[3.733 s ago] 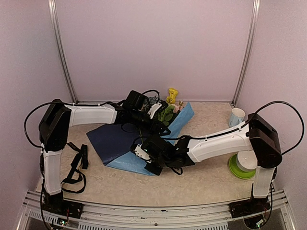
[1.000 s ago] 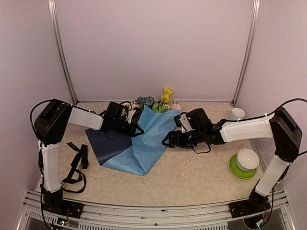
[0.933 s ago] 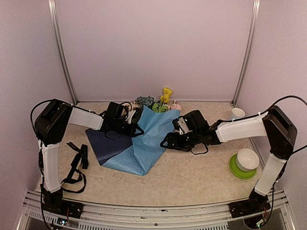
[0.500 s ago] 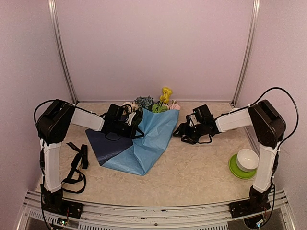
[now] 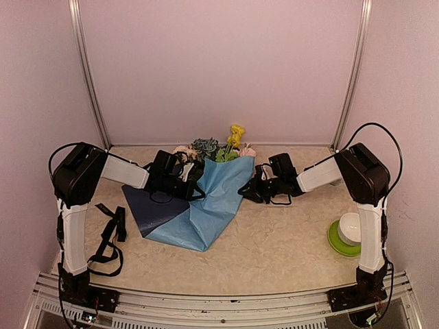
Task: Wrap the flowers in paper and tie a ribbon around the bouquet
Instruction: Press the fold line on the 2/3-folded wrapping paper.
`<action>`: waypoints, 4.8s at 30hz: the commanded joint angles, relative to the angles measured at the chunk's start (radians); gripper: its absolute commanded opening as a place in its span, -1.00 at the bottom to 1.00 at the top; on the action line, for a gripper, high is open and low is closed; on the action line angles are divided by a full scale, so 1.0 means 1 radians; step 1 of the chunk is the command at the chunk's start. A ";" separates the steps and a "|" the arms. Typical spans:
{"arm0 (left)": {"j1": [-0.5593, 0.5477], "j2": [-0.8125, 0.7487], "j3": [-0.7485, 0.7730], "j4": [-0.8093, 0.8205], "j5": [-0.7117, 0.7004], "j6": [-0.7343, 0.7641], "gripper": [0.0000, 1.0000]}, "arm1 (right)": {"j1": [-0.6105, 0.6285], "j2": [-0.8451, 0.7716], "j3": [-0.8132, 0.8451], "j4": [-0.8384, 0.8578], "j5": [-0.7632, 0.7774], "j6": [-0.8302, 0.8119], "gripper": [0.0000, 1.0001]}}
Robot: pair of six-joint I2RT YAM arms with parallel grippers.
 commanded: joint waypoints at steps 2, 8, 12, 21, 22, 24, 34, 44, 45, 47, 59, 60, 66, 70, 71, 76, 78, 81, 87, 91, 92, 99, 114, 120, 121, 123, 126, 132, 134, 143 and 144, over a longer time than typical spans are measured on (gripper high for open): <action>0.008 -0.020 -0.029 -0.052 -0.023 0.004 -1.00 | 0.005 -0.008 -0.041 0.108 -0.020 0.034 -0.77; -0.012 -0.026 -0.057 -0.018 0.007 0.007 -1.00 | -0.028 -0.015 -0.077 0.110 -0.024 -0.012 -1.00; -0.063 -0.052 -0.080 0.008 -0.008 0.025 -1.00 | -0.071 -0.067 -0.124 0.063 -0.024 -0.081 -1.00; -0.149 -0.042 -0.034 0.028 0.014 -0.040 -1.00 | -0.188 -0.133 -0.111 -0.171 -0.058 -0.324 -1.00; -0.147 -0.027 -0.011 0.021 0.011 -0.047 -1.00 | -0.202 -0.136 -0.112 -0.180 -0.055 -0.337 -1.00; -0.140 0.007 0.008 0.018 0.010 -0.061 -1.00 | -0.212 -0.134 -0.104 -0.199 -0.056 -0.356 -1.00; -0.104 0.034 -0.035 0.082 0.068 -0.117 -1.00 | -0.129 -0.412 -0.152 -0.439 0.244 -0.477 -0.13; -0.085 0.055 -0.075 0.154 0.104 -0.154 -1.00 | 0.394 -0.414 -0.191 -0.208 0.138 -0.428 -0.39; -0.083 0.055 -0.078 0.159 0.108 -0.159 -1.00 | 0.424 -0.376 -0.159 -0.220 0.145 -0.427 -0.44; -0.080 0.054 -0.085 0.174 0.116 -0.167 -1.00 | 0.457 -0.299 -0.123 -0.273 0.174 -0.421 -0.51; -0.062 0.029 -0.071 0.194 0.113 -0.180 -0.90 | 0.529 -0.229 -0.228 -0.350 0.216 -0.361 -0.64; -0.061 0.027 -0.066 0.194 0.111 -0.181 -0.84 | 0.531 -0.226 -0.228 -0.355 0.217 -0.361 -0.65; -0.057 -0.027 -0.061 0.222 0.009 -0.177 -0.23 | 0.536 -0.224 -0.230 -0.363 0.215 -0.371 -0.64; -0.052 -0.023 -0.006 0.181 -0.040 -0.150 -0.25 | 0.539 -0.218 -0.219 -0.368 0.207 -0.384 -0.63; -0.050 -0.014 0.007 0.164 -0.034 -0.151 -0.34 | 0.539 -0.217 -0.211 -0.376 0.208 -0.391 -0.63; -0.046 -0.031 -0.014 0.171 -0.056 -0.156 -1.00 | 0.551 -0.235 -0.207 -0.386 0.186 -0.439 -0.62; -0.038 -0.001 0.001 0.147 -0.057 -0.153 -1.00 | 0.577 -0.272 -0.205 -0.381 0.114 -0.537 -0.60; -0.035 0.035 0.009 0.142 -0.025 -0.159 -1.00 | 0.645 -0.346 -0.179 -0.412 0.062 -0.697 -0.56; -0.035 0.036 -0.023 0.186 -0.011 -0.171 -1.00 | 0.631 -0.465 -0.175 -0.396 0.075 -0.741 -0.51; -0.035 0.037 -0.028 0.184 -0.006 -0.168 -1.00 | 0.615 -0.411 -0.122 -0.350 0.258 -0.669 -0.53; -0.035 0.037 -0.030 0.185 -0.006 -0.168 -1.00 | 0.613 -0.375 -0.092 -0.372 0.318 -0.651 -0.60; -0.031 0.040 -0.024 0.179 -0.021 -0.162 -1.00 | 0.614 -0.204 0.002 -0.508 0.474 -0.604 -0.90; -0.030 0.069 0.019 0.158 -0.011 -0.143 -1.00 | 0.729 -0.370 -0.245 -0.564 0.366 -0.563 -1.00; -0.031 0.074 0.017 0.159 0.002 -0.142 -1.00 | 0.700 -0.540 -0.239 -0.480 0.359 -0.690 -0.95; -0.031 0.073 0.016 0.159 0.002 -0.143 -1.00 | 0.683 -0.540 -0.235 -0.455 0.366 -0.693 -0.95; -0.030 0.071 0.015 0.158 0.001 -0.145 -1.00 | 0.652 -0.512 -0.234 -0.411 0.405 -0.686 -0.95; -0.030 0.070 0.012 0.156 0.004 -0.148 -1.00 | 0.627 -0.426 -0.231 -0.407 0.472 -0.681 -0.95; -0.030 0.081 0.021 0.138 0.001 -0.138 -1.00 | 0.648 -0.335 -0.259 -0.410 0.417 -0.678 -0.98; -0.031 0.078 0.018 0.138 0.003 -0.136 -1.00 | 0.658 -0.349 -0.297 -0.431 0.413 -0.658 -0.99; -0.030 0.074 0.025 0.126 0.002 -0.120 -1.00 | 0.669 -0.545 -0.399 -0.492 0.395 -0.603 -1.00; -0.030 0.072 0.021 0.129 0.003 -0.121 -1.00 | 0.658 -0.564 -0.401 -0.475 0.400 -0.600 -0.99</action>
